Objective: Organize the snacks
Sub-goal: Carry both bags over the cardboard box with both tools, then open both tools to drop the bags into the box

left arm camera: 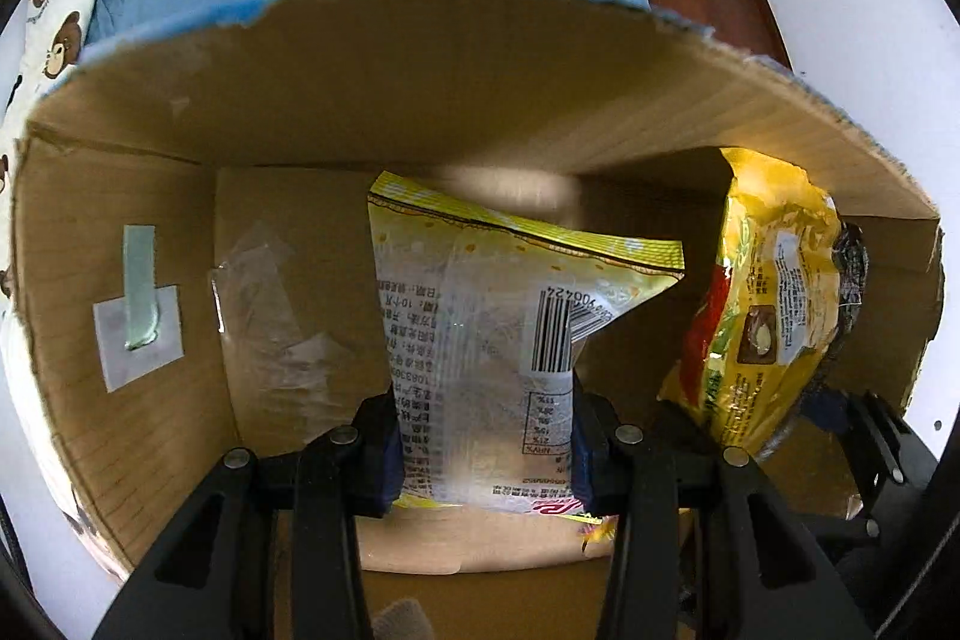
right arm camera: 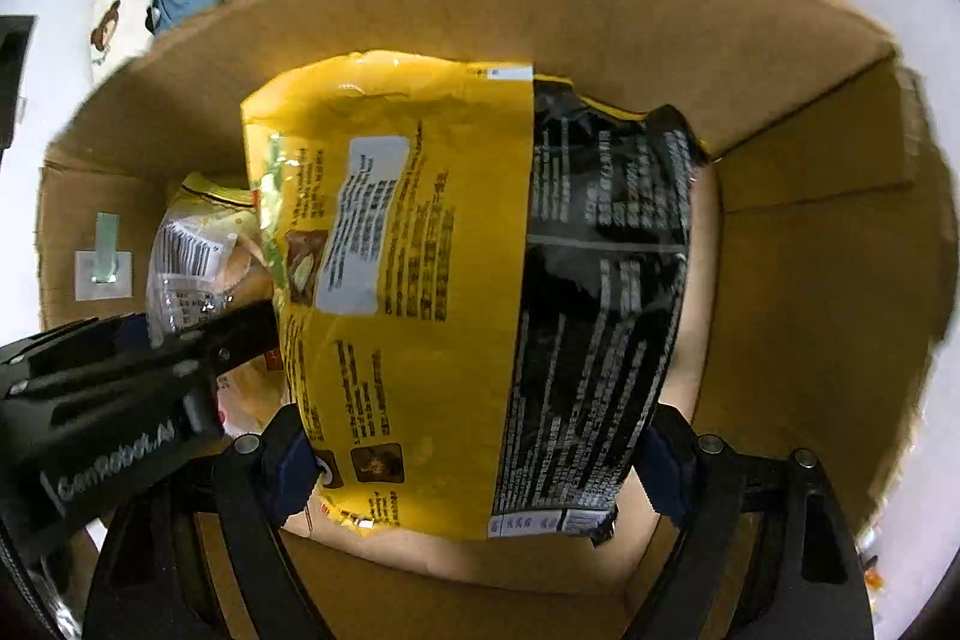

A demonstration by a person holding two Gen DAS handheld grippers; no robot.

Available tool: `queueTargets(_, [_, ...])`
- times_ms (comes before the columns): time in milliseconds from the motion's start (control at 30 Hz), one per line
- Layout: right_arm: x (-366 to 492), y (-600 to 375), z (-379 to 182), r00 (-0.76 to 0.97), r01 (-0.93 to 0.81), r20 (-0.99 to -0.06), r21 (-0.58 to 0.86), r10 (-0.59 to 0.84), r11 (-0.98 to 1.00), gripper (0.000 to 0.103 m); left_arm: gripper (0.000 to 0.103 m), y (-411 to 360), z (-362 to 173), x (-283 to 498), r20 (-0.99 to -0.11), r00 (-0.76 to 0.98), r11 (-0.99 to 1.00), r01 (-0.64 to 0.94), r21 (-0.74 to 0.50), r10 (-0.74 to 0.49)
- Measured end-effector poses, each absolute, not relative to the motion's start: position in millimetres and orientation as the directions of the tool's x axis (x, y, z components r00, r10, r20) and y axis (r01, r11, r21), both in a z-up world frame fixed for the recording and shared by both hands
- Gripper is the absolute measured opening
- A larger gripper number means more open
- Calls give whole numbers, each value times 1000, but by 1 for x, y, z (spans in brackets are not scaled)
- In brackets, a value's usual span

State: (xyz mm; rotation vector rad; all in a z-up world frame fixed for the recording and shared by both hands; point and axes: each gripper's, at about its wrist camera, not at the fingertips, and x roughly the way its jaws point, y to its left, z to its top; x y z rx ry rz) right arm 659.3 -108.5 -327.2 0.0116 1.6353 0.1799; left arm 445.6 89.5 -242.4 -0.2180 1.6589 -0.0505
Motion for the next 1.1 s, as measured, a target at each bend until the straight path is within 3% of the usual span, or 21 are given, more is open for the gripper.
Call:
queueTargets(67, [672,-106,-331,-68,-103,-991,125,118,987,96,60,93,-239,443,-983,-55,980,-109,-168,-175])
queueTargets(100, [675,-106,-330,-57,-107,-991,128,122,986,99,82,89,-243,457,-983,-47,979,-109,-172,-178])
queueTargets(133, [678,-104,-329,-46,-114,-991,127,123,985,100,97,91,-240,456,-982,-36,978,-107,-181,-186])
queueTargets(400, [681,-109,-311,15,-121,-991,131,134,984,100,98,98,-215,438,-982,45,978,-94,-188,-184])
queueTargets(1100, [519,-147,-205,355,-100,-929,77,108,992,100,98,86,-110,301,-901,429,995,-33,-95,-72])
